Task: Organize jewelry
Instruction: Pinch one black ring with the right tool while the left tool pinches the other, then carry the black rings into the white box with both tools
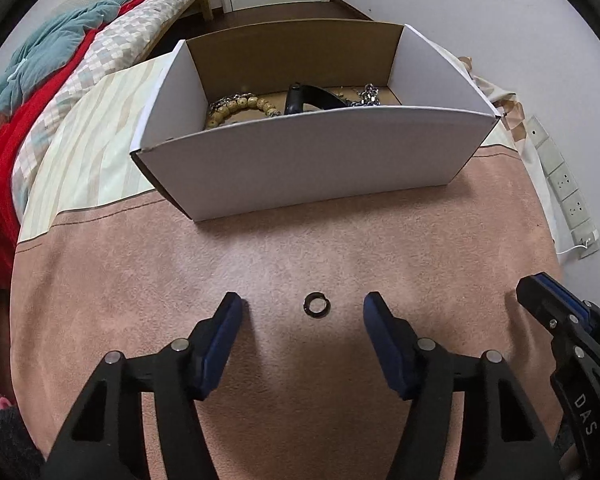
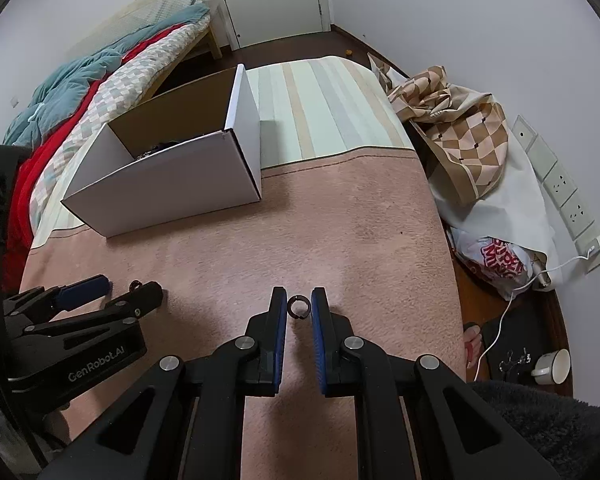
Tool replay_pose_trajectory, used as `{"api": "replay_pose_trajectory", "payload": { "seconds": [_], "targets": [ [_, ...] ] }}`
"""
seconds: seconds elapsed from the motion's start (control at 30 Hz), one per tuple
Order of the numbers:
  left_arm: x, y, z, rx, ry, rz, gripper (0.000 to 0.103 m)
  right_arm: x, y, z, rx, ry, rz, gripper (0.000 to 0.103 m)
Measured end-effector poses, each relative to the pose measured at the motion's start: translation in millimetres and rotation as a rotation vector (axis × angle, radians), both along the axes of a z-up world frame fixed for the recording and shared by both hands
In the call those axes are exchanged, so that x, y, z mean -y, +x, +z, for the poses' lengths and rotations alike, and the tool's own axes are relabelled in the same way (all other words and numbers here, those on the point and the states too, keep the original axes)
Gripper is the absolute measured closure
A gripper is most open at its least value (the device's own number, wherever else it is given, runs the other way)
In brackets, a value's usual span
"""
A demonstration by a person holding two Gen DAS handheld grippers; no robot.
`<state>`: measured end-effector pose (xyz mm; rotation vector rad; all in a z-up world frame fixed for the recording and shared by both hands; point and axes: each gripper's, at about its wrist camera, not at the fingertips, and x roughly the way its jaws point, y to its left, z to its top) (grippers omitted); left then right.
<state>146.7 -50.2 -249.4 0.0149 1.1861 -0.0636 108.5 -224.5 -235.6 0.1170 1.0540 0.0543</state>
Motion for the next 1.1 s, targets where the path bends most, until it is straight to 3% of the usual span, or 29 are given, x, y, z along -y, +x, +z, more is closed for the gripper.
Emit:
{"api": "replay_pose_trajectory", "payload": {
  "seconds": [0.23, 0.37, 0.4, 0.43, 0.67, 0.83, 1.0, 1.1],
  "targets": [
    [5.9, -7.1, 3.3, 0.011, 0.0, 0.0, 0.058, 0.2, -0.5, -1.5, -0.003, 0.0, -0.009, 0.09],
    [0.2, -6.9, 2.4, 0.016, 0.001, -0.004, 0.076, 0.2, -0.4, -1.6, -0.003, -0.001, -0.006, 0.09],
    [0.5, -7.2, 3.0, 0.018, 0.0, -0.01, 0.091, -0.1, -0.2, -2.1, -0.003, -0.002, -0.005, 0.09],
    [1.0, -5.5, 2.8, 0.015, 0.001, -0.015, 0.093, -0.2, -0.3, -1.5, -0.003, -0.002, -0.006, 0.09],
    [-4.3, -7.2, 17.7, 0.027, -0.02, -0.019, 0.093, -4.3, -1.6, 12.0, 0.028, 0.01, 0.004, 0.09],
    [-15.6, 0.0, 60.2, 0.091, -0.06, -0.012, 0.093, -7.9, 5.0, 36.3, 0.059, 0.057, 0.018, 0.09],
    [-29.4, 33.0, 100.7, 0.131, -0.118, -0.007, 0.093, -18.3, 36.8, 75.8, 0.111, 0.112, 0.072, 0.09],
    [-37.9, 64.0, 110.0, 0.128, -0.132, -0.007, 0.093, -28.6, 73.1, 91.9, 0.106, 0.15, 0.125, 0.09]
  ]
}}
